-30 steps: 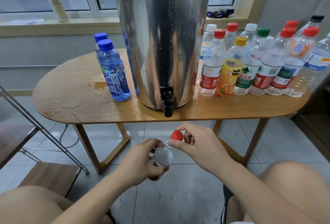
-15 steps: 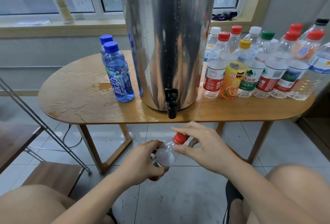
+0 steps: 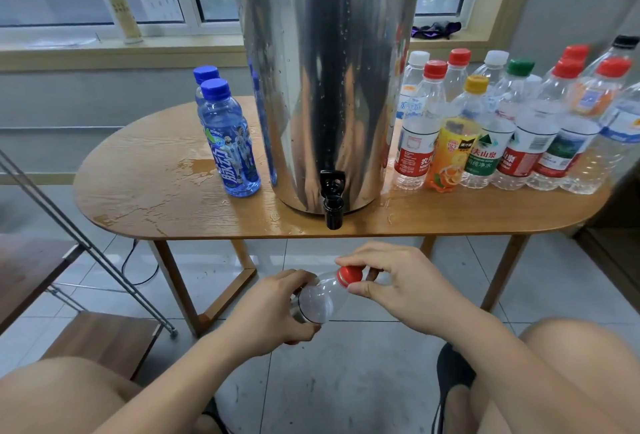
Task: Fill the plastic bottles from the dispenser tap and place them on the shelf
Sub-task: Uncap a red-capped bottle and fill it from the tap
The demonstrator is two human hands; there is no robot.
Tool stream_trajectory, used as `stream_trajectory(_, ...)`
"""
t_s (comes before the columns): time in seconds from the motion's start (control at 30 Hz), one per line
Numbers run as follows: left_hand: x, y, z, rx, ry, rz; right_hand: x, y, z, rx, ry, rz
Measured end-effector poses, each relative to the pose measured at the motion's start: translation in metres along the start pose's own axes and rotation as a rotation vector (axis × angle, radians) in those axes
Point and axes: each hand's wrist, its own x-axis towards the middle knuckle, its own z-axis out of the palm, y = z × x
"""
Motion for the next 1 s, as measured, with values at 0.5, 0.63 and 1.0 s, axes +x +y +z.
stream_trajectory(0.5,0.001,0.001,-0.004,-0.126,0.008,-0.026,0.000,-0.007,-0.004,0.089,0.181,-0.062)
stream_trajectory(0.63,0.002,0.000,-0.004,-0.248,-0.007,-0.114,0.005,-0.016,-0.010,0.164,0.439,-0.067)
stream_trajectory(1.0,0.006,0.012,0.002,-0.340,-0.070,-0.165,0.047,-0.075,-0.043,0.308,0.440,-0.131)
